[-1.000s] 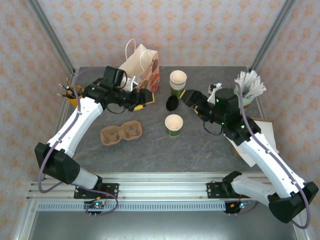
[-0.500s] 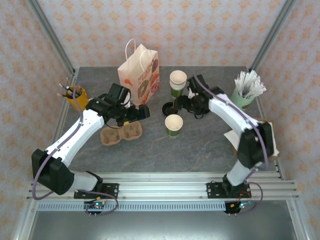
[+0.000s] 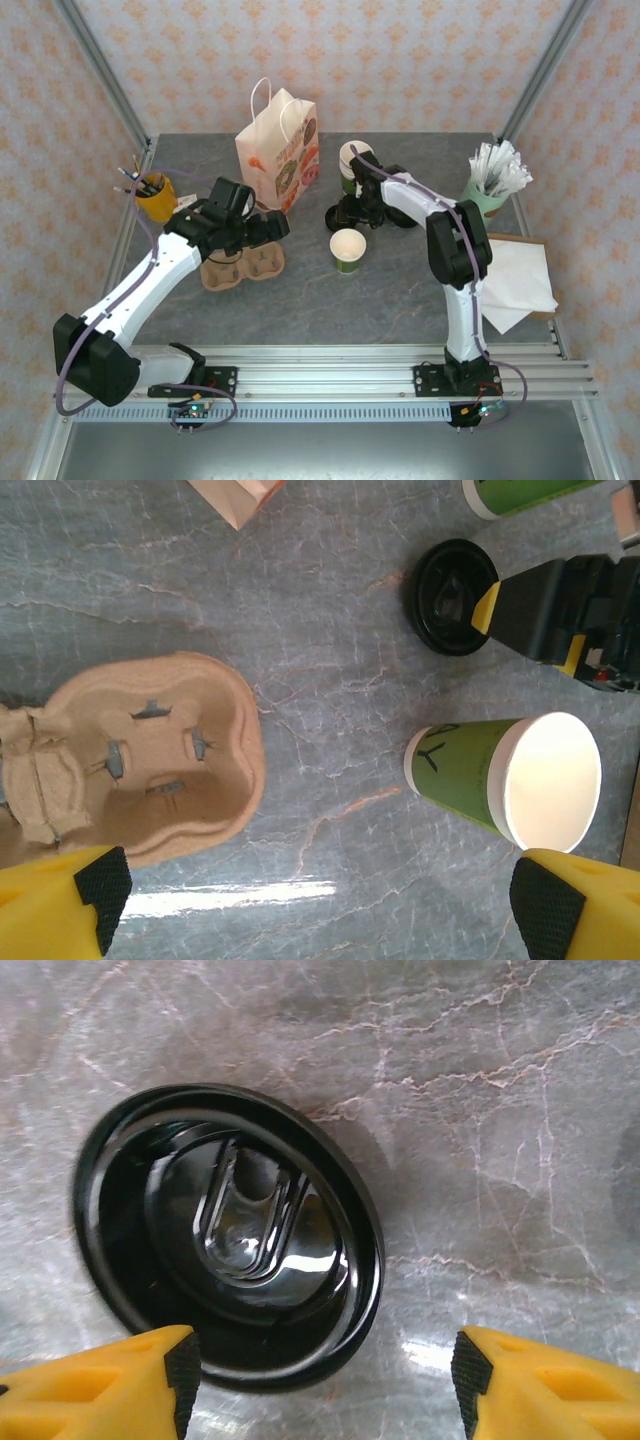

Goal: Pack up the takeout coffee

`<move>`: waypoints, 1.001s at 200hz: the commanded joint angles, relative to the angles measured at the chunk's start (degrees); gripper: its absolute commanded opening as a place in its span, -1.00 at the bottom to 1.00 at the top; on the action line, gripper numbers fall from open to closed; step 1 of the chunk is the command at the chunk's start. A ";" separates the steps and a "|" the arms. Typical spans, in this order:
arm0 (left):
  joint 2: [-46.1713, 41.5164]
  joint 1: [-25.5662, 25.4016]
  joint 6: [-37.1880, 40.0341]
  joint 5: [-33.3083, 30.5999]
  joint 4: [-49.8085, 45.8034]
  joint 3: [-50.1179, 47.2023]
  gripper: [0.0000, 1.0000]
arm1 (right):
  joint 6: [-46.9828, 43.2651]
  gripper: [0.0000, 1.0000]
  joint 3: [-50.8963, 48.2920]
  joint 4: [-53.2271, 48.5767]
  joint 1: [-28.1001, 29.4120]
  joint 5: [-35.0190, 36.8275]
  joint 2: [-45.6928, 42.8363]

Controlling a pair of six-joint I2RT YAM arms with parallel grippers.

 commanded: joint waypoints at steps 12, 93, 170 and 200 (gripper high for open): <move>-0.14 -0.17 0.13 -2.94 0.55 -1.58 1.00 | -0.42 0.18 1.70 0.99 1.99 6.84 2.08; -0.20 -0.08 1.02 -2.04 0.96 -2.20 1.00 | 4.99 -0.74 -14.14 3.44 2.94 17.54 -8.22; -1.16 -0.09 1.24 -1.51 3.80 -3.10 1.00 | 13.49 -0.91 -26.03 1.81 2.49 27.64 -20.49; -2.91 -0.08 1.76 -1.92 5.60 -3.70 1.00 | 15.15 -0.99 -30.56 2.52 2.49 31.21 -27.14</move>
